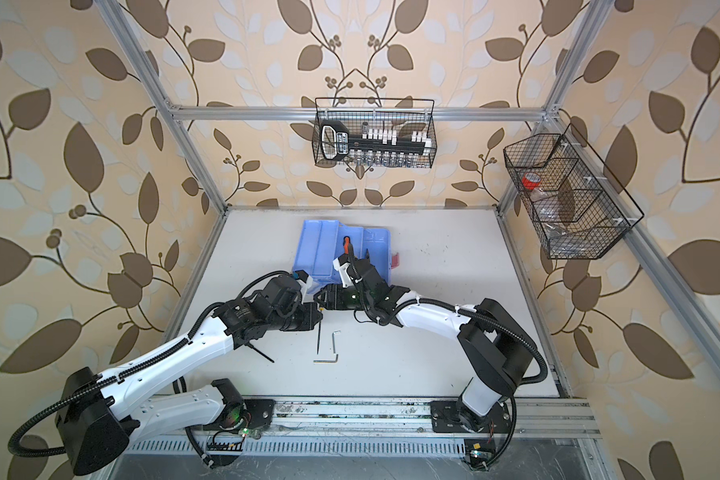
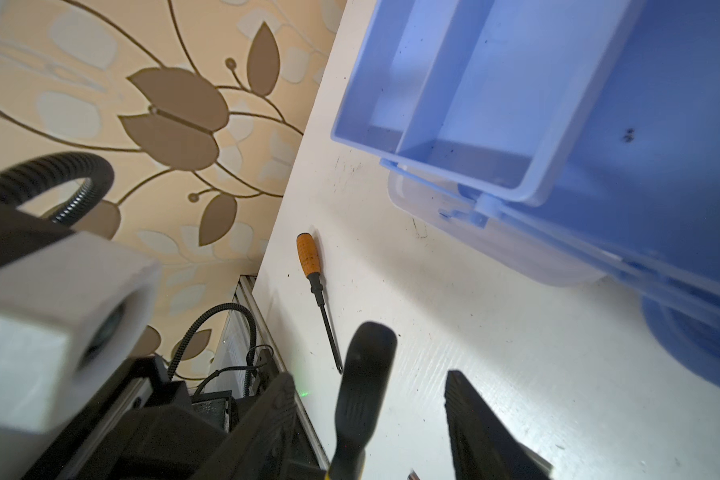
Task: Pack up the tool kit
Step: 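Grasp the yellow-black screwdriver handle with right gripper from the left gripper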
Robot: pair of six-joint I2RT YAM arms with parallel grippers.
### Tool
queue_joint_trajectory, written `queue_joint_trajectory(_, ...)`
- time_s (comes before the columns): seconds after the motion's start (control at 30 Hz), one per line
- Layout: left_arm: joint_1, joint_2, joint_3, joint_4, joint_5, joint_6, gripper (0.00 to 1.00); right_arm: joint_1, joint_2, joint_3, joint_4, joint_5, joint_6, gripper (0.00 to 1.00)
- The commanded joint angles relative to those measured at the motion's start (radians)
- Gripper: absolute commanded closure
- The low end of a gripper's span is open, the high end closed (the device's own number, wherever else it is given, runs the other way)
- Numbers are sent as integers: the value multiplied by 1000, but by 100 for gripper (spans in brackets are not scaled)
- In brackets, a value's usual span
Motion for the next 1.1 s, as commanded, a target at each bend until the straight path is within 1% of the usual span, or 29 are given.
queue_joint_trajectory(0.0, -10, -3, 40, 16, 24, 15, 100, 4, 27, 61, -32, 20, -19, 44)
queue_joint_trajectory(0.07, -10, -4, 42, 14, 27, 14, 100, 6, 44, 83, -31, 17, -21, 48)
queue_joint_trajectory(0.13, -10, -4, 42, 14, 30, 15, 100, 6, 57, 107, -34, 17, -23, 55)
queue_joint_trajectory(0.2, -10, -6, 43, 13, 36, 13, 100, 6, 68, 126, -42, 21, -30, 65)
queue_joint_trajectory(0.3, -10, -12, 48, 10, 38, 12, 100, 6, 77, 146, -63, 25, -41, 75)
queue_joint_trajectory(0.5, -10, -23, 74, 0, 38, 13, 100, 5, 74, 148, -91, 44, -54, 91)
queue_joint_trajectory(0.63, -9, -25, 91, -12, 35, 0, 100, -2, 61, 149, -114, 60, -67, 98)
queue_joint_trajectory(0.67, -10, -29, 94, -12, 36, -3, 82, -8, 57, 150, -121, 62, -69, 100)
queue_joint_trajectory(0.7, -9, -36, 99, -10, 35, -4, 59, -16, 53, 150, -126, 63, -71, 100)
queue_joint_trajectory(0.73, -9, -44, 103, -7, 33, -6, 40, -22, 50, 154, -133, 64, -72, 100)
queue_joint_trajectory(0.77, -9, -54, 110, -7, 27, -8, 25, -34, 48, 160, -141, 63, -75, 100)
queue_joint_trajectory(0.8, -9, -65, 119, -6, 11, -8, 16, -44, 44, 169, -153, 65, -83, 100)
queue_joint_trajectory(0.87, -9, -80, 139, 4, -32, -10, 4, -63, 45, 201, -184, 85, -107, 100)
queue_joint_trajectory(0.9, -9, -85, 157, 4, -56, -9, 1, -76, 50, 225, -206, 101, -127, 100)
queue_joint_trajectory(1.07, -6, -106, 252, -23, -105, 8, 1, -149, 101, 388, -321, 154, -203, 100)
